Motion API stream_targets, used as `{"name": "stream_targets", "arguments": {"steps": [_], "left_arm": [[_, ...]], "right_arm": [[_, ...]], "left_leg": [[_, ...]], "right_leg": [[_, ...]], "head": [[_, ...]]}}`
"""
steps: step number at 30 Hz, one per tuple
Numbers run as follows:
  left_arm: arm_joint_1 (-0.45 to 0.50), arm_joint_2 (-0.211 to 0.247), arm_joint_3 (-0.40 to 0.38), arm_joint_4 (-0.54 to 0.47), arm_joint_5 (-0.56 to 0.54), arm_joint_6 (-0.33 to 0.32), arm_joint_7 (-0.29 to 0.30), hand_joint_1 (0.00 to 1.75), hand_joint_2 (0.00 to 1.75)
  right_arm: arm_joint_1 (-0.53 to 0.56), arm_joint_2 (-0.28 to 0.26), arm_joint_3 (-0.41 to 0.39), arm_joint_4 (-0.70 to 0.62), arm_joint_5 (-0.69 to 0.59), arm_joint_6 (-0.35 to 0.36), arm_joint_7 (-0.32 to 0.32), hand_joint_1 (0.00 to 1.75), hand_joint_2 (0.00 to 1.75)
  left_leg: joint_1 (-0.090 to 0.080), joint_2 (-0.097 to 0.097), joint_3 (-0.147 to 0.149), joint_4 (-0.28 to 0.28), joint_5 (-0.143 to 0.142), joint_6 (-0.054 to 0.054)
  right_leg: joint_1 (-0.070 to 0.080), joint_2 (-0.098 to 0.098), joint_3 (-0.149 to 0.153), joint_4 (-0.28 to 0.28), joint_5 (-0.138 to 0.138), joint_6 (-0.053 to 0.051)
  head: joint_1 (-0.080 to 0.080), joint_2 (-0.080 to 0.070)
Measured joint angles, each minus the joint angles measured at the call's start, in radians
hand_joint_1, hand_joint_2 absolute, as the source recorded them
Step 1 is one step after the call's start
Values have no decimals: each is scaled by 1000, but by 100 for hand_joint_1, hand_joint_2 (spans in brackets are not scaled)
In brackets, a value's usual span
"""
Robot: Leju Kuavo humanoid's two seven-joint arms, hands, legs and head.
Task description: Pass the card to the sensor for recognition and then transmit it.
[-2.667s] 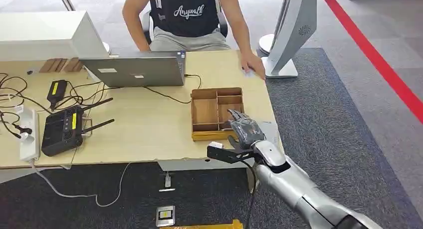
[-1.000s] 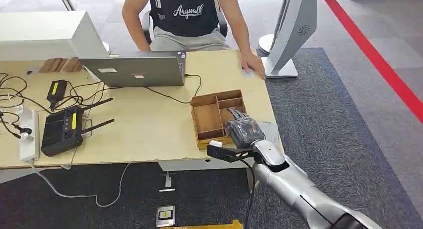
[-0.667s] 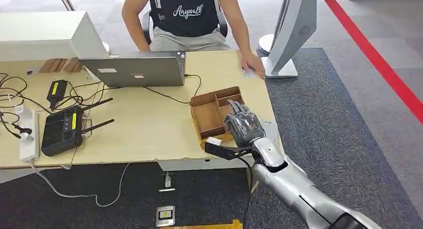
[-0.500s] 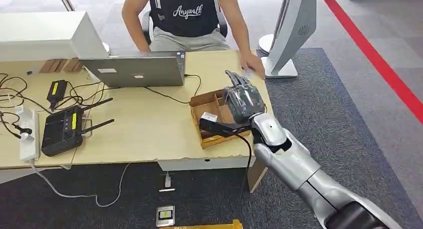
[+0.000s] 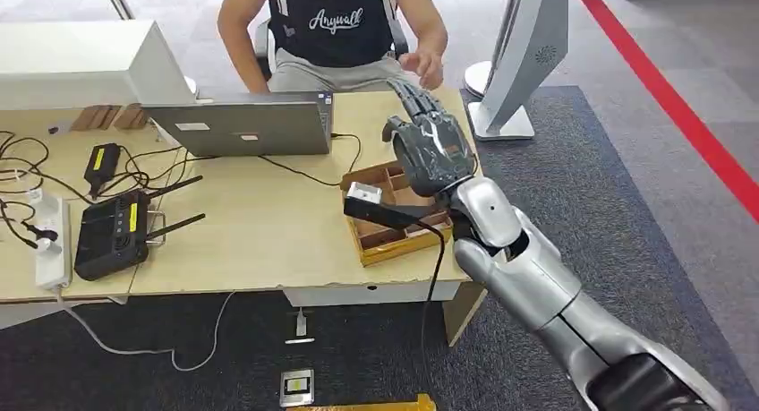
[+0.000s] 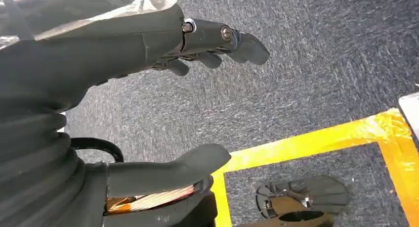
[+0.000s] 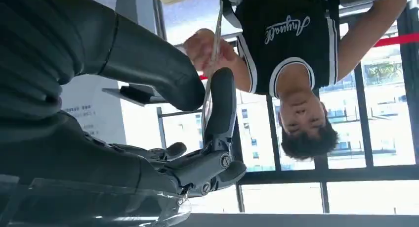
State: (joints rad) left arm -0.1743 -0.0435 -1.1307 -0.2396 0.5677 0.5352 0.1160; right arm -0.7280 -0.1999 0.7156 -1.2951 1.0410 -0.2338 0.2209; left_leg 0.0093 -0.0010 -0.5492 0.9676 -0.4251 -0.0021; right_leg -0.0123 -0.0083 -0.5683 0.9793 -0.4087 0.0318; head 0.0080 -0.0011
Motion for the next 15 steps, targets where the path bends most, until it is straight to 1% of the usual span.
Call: {"name": "stream_targets", "arguments": {"steps": [4, 9, 11, 15], "left_arm": [[0, 0, 0, 0, -4, 0, 0, 0, 175], [-3, 0, 0, 0, -21, -3, 0, 0, 175], [-7, 0, 0, 0, -34, -10, 10, 0, 175], [-15, -1, 0, 0, -58, -22, 18, 0, 175]], "right_arm": [[-5, 0, -4, 0, 3, 6, 0, 175, 175], [-41, 1, -5, 17, 2, 57, -6, 175, 175], [-74, 6, -4, 60, -5, 70, -20, 175, 175], [-158, 24, -3, 177, -25, 66, -35, 175, 175]], "left_leg": [[0, 0, 0, 0, 0, 0], [0, 0, -1, 0, 0, 0], [0, 0, -1, 0, 0, 0], [0, -1, -1, 0, 1, 0]], "right_leg": [[0, 0, 0, 0, 0, 0], [0, 0, 0, 0, 0, 0], [0, 0, 0, 0, 0, 0], [0, 0, 0, 0, 1, 0]], "head": [[0, 0], [0, 0], [0, 0], [0, 0]]}}
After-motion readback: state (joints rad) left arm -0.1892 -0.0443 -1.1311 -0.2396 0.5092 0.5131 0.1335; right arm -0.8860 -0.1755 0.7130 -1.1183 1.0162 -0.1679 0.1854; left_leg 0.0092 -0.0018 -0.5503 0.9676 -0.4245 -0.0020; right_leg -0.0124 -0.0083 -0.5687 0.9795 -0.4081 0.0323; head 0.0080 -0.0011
